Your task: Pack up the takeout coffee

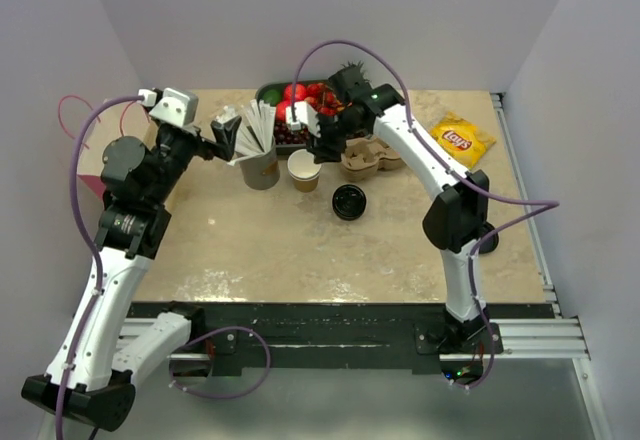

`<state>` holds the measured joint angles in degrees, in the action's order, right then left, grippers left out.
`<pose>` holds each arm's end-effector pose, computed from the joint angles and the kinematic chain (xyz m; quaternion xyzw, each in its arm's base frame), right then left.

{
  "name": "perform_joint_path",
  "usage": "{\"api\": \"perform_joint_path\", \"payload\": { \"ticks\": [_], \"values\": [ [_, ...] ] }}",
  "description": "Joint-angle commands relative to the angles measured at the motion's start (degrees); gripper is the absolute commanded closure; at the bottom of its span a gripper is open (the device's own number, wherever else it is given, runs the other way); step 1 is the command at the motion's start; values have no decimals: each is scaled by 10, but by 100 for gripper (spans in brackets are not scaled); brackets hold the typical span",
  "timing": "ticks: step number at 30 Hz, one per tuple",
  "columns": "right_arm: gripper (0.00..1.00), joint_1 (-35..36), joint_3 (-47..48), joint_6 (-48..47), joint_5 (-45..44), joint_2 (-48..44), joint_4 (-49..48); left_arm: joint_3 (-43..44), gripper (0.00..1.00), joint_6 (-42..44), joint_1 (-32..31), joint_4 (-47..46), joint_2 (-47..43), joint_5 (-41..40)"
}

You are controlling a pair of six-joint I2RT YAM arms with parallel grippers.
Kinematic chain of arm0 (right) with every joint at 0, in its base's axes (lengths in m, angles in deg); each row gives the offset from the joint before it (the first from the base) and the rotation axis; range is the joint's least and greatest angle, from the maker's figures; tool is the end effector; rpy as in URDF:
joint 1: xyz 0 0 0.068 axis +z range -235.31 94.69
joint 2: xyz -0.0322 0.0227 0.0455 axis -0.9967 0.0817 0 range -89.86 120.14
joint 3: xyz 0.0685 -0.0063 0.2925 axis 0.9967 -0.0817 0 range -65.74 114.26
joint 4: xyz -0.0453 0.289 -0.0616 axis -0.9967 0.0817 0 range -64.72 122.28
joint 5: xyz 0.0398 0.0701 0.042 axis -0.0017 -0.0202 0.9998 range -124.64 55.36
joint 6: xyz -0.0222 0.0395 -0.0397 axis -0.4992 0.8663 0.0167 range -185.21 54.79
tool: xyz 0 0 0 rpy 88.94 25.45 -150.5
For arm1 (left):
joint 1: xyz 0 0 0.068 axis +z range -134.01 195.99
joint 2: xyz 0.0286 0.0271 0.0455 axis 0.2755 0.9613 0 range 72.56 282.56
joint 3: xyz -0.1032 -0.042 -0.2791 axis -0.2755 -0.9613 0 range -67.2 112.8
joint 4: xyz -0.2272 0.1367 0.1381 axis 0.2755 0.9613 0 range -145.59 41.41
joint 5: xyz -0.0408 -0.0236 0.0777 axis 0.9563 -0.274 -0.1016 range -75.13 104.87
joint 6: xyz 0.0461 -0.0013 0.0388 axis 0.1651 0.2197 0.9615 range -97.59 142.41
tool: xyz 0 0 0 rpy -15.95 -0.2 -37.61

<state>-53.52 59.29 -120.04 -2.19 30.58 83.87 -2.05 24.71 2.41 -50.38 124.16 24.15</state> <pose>0.4233 0.2905 0.3579 -0.6893 0.6052 0.2011 0.3438 0.2100 -0.0581 0.4848 0.1506 0.6370 -0.1267 0.7453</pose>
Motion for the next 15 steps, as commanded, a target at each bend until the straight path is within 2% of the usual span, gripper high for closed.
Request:
{"api": "perform_joint_path", "payload": {
  "ticks": [1,9,11,12,15],
  "values": [
    [53,40,-3,-110,-18,11,63,-16,1,9,-3,-15,-18,-10],
    [59,51,-15,-164,-53,34,62,-30,1,20,-2,-22,-27,-18],
    [67,54,-16,-177,-63,38,67,-34,1,19,-2,-25,-29,-18],
    [68,55,-19,-179,-74,40,67,-36,1,17,-2,-27,-29,-18],
    [66,56,-24,-179,-79,44,65,-38,1,13,0,-28,-28,-17]
  ]
}}
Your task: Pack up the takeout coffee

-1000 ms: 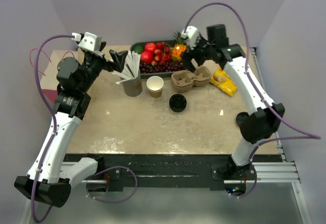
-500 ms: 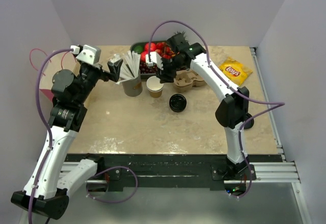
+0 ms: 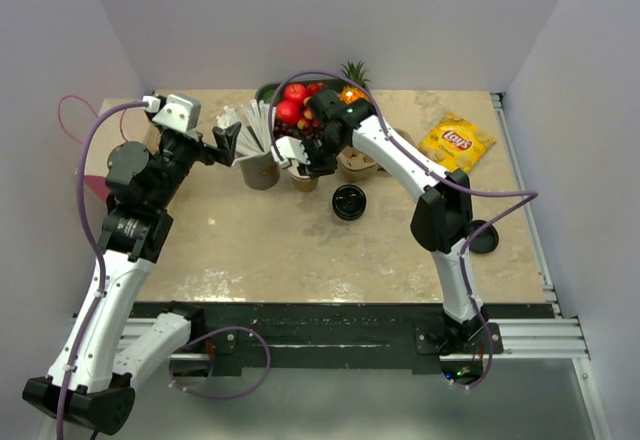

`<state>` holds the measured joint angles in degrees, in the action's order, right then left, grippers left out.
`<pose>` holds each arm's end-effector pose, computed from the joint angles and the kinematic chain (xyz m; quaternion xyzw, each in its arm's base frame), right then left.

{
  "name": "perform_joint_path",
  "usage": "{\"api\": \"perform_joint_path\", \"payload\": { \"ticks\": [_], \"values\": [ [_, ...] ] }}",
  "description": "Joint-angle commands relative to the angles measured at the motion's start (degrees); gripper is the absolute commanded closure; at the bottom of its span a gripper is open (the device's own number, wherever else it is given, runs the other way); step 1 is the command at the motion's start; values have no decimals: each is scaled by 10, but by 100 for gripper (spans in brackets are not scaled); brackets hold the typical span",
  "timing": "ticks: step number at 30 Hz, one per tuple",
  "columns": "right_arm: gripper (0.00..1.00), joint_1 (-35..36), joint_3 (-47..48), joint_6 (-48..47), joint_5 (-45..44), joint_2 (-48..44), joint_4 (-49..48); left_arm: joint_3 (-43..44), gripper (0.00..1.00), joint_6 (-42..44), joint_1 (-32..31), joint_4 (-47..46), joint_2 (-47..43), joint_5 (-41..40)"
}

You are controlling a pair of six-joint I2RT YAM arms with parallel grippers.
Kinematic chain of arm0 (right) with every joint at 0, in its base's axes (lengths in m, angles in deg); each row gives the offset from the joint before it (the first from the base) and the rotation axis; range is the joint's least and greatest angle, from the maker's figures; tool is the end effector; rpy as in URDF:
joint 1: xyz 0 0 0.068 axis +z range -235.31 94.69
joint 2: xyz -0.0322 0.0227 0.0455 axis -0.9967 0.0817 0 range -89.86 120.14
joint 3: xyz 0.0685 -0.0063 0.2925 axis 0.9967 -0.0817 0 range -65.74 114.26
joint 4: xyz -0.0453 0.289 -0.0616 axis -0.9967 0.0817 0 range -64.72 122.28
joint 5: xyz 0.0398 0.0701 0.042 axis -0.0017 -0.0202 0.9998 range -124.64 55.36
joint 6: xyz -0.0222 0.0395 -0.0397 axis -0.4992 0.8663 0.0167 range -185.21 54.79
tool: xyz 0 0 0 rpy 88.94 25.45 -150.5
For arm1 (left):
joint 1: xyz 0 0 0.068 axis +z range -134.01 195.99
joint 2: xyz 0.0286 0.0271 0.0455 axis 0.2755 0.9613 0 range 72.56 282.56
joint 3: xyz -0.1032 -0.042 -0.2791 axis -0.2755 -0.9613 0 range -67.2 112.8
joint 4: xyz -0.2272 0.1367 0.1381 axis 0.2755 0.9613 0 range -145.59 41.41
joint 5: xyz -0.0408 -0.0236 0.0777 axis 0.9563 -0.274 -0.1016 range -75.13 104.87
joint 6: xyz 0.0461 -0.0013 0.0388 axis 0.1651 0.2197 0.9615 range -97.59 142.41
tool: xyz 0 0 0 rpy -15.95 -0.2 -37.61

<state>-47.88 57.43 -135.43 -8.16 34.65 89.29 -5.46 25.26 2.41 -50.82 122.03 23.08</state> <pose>0.4003 0.3314 0.3043 -0.7965 0.5218 0.1559 0.2625 0.2050 -0.0561 0.4703 0.1472 0.6432 -0.1171 0.7422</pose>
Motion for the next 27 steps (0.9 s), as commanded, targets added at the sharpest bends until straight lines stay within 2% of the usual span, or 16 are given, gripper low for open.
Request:
{"api": "perform_joint_path", "payload": {
  "ticks": [1,16,27],
  "values": [
    [64,-1,-9,-26,-24,2,2,-4,1,8,0,-26,-6,-6],
    [61,0,-11,-1,-45,24,-28,-17,1,1,0,-27,-3,-9],
    [65,-1,22,-3,-46,35,-13,-21,1,4,1,-29,-5,-7]
  ]
}}
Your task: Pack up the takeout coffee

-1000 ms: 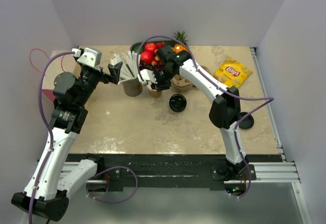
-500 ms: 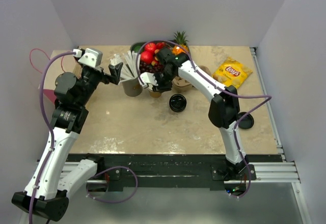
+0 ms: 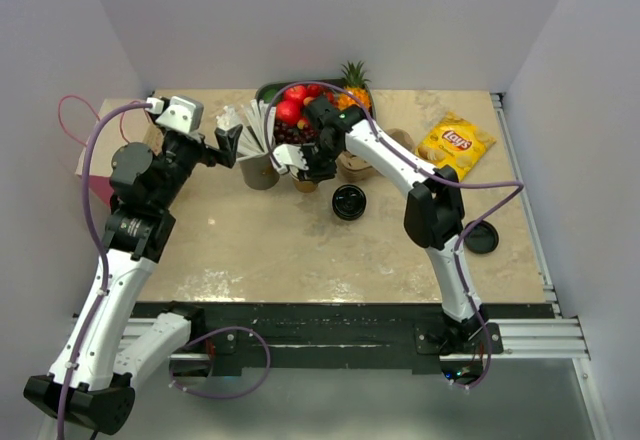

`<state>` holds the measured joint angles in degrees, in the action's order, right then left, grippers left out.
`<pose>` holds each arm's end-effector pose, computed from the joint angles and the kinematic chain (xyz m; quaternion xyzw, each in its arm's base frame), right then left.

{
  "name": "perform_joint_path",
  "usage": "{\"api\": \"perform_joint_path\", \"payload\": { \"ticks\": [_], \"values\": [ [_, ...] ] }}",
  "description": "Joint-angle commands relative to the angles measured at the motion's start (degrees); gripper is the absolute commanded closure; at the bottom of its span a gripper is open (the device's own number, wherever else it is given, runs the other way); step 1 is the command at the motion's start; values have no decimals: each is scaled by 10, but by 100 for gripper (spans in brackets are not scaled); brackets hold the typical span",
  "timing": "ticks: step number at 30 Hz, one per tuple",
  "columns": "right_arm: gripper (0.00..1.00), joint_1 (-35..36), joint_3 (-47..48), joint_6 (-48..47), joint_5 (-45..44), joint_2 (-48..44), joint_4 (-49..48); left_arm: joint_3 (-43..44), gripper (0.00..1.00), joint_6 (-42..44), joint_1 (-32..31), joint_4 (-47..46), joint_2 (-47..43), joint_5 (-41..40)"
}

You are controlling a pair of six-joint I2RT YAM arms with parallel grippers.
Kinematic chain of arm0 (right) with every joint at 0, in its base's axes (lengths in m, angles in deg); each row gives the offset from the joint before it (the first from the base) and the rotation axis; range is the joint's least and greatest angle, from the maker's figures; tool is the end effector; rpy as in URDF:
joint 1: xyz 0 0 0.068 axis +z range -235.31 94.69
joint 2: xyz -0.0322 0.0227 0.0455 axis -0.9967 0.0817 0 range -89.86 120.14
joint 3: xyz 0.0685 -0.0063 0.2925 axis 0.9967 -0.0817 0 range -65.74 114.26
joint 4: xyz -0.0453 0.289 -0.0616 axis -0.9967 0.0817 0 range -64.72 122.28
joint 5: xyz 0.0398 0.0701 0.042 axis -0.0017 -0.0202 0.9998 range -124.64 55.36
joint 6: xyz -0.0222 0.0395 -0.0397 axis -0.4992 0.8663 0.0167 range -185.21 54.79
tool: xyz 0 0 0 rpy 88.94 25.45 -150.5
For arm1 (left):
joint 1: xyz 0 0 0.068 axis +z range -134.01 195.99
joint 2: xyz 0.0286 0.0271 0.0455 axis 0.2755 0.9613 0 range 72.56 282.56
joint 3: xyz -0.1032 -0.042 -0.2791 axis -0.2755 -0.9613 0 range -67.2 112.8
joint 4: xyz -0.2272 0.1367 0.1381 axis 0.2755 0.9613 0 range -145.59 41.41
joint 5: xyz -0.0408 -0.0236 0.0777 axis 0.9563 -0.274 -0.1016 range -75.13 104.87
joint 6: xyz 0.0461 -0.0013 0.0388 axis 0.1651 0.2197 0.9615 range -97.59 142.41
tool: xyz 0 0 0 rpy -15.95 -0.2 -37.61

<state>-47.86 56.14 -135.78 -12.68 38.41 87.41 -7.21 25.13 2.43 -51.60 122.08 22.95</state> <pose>0.4130 0.3374 0.2637 -0.8013 0.5380 0.1271 0.2287 0.2090 -0.0569 0.4600 0.1461 0.6502 -0.1170 0.7363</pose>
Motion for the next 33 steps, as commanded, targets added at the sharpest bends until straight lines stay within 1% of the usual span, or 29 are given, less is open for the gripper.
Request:
{"api": "perform_joint_path", "payload": {
  "ticks": [1,11,12,15,33],
  "values": [
    [65,0,34,2,-1,-5,7,-4,1,5,1,-23,-5,-5],
    [67,-1,41,-1,-6,0,14,-10,1,-1,6,-30,-4,1],
    [70,0,41,0,-6,1,15,-10,1,-1,6,-29,-5,1],
    [74,-1,46,0,-7,2,19,-10,1,-1,6,-28,-5,1],
    [75,0,49,-2,-11,9,23,-13,1,-3,6,-31,0,1]
  ]
}}
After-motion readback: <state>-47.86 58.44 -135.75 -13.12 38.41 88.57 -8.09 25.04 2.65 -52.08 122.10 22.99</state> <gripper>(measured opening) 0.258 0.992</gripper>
